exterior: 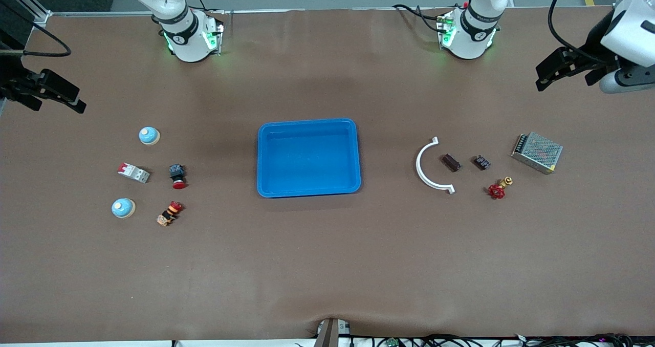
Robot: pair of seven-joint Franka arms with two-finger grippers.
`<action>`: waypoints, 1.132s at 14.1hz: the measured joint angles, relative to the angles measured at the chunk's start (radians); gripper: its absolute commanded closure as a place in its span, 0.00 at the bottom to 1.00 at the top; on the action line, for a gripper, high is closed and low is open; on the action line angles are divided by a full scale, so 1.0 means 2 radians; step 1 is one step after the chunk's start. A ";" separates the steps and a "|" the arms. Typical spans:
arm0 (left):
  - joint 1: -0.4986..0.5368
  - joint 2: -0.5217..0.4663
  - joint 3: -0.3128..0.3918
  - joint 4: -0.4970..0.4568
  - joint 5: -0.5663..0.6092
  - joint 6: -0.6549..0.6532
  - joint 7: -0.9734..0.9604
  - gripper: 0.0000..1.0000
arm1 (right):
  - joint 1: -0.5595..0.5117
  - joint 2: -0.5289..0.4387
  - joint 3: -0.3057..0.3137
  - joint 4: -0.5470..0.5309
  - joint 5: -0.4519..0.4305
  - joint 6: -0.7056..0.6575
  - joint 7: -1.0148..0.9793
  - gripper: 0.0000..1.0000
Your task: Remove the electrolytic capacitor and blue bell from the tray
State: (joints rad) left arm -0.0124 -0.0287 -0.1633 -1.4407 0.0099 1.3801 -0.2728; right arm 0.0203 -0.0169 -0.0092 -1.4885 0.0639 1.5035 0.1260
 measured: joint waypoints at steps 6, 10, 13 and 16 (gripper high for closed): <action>0.007 -0.014 0.002 -0.021 0.001 0.001 0.011 0.00 | 0.000 0.002 -0.002 -0.002 -0.002 -0.006 0.000 0.00; 0.008 -0.026 0.002 -0.043 0.014 0.024 0.039 0.00 | -0.001 0.003 -0.003 -0.004 -0.012 -0.006 0.000 0.00; 0.008 -0.033 0.001 -0.053 0.015 0.031 0.043 0.00 | -0.001 0.003 -0.003 -0.006 -0.012 -0.006 0.000 0.00; 0.009 -0.034 0.003 -0.052 0.015 0.037 0.043 0.00 | -0.001 0.005 -0.004 -0.007 -0.013 -0.006 0.000 0.00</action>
State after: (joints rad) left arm 0.0049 -0.0958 -0.1568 -1.5445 0.0391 1.4547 -0.1868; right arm 0.0192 -0.0062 -0.0163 -1.5033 0.0388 1.4917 0.1257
